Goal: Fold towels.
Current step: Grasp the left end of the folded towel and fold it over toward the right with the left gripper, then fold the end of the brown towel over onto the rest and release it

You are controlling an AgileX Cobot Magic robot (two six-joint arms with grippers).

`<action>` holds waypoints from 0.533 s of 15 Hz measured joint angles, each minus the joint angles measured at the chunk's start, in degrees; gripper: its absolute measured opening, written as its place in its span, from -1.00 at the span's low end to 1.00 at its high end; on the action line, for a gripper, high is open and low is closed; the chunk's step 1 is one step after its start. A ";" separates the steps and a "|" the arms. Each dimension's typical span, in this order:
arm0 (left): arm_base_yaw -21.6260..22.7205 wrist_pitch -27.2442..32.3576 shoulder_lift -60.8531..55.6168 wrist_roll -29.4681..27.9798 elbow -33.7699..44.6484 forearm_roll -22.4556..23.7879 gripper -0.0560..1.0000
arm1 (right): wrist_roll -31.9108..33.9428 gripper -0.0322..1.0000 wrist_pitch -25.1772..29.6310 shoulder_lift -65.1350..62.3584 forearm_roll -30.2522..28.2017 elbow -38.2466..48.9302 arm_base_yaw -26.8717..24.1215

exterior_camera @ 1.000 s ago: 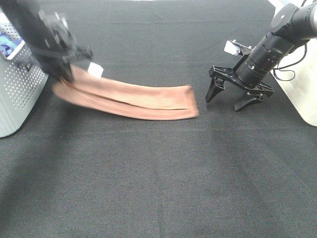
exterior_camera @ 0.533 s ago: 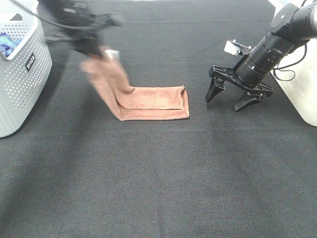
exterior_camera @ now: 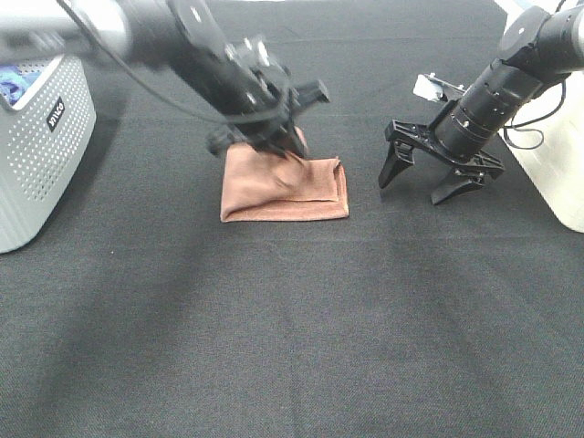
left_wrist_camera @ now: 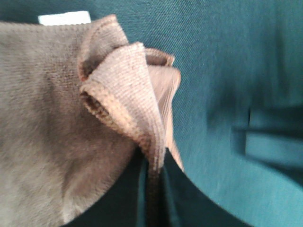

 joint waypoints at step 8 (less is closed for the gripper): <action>-1.38 -6.42 1.20 9.85 0.00 -19.48 0.11 | 0.00 0.63 0.00 -0.40 1.55 0.00 0.00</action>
